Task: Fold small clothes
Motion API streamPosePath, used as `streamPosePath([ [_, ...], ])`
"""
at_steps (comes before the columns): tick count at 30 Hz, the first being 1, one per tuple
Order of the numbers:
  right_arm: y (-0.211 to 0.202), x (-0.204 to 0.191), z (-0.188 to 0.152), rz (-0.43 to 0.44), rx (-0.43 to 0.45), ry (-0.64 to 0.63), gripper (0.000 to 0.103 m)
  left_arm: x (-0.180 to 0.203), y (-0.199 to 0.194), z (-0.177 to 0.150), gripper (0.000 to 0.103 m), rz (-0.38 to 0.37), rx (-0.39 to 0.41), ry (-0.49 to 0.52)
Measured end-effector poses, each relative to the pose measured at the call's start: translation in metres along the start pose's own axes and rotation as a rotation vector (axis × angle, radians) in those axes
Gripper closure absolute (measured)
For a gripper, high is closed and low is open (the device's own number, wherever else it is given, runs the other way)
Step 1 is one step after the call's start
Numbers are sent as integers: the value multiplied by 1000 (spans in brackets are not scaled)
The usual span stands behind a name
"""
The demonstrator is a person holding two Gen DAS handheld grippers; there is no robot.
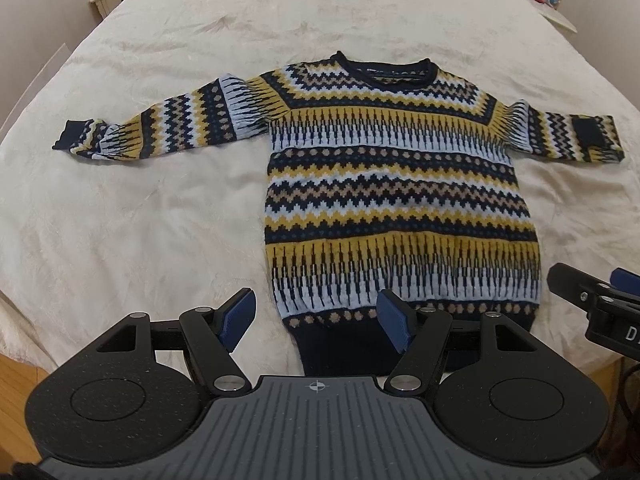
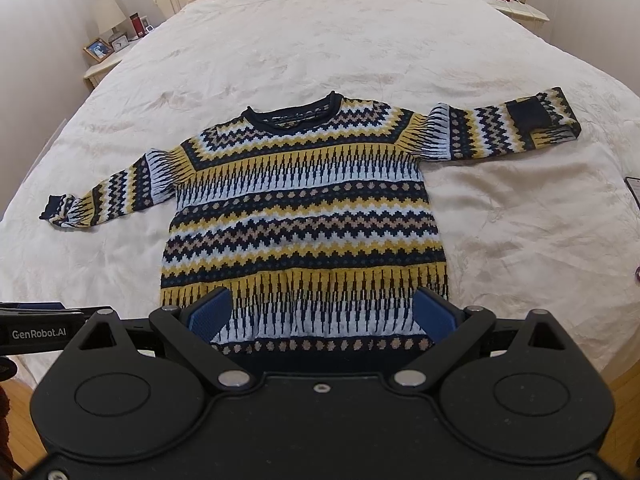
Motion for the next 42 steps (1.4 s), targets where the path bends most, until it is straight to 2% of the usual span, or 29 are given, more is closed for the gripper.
streamPosePath([
  [19, 3, -5, 11, 18, 18, 11, 6, -1, 5, 13, 37, -11, 11, 5],
  [27, 4, -1, 20, 41, 90, 18, 6, 2, 7, 25, 37, -28, 77, 23],
  [32, 8, 11, 29, 60, 179, 30, 6, 15, 11, 36, 37, -28, 134, 63],
  [35, 16, 20, 38, 73, 215, 26, 6, 23, 18, 44, 37, -58, 154, 58],
  [39, 33, 36, 53, 36, 237, 9, 6, 33, 29, 56, 37, -127, 171, 10],
  [42, 52, 53, 64, -9, 242, 8, 6, 44, 40, 65, 37, -108, 168, -5],
])
Point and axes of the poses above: each gripper's, at about its wrist camera, not at the fingertips, and y roughly the way its jaws point, x to its right, z to its top, the point moved 2 cm from there along y, roughly the way its jaws point, and after that the axes turned 12 degrees about -z, right-handed, at the moved point
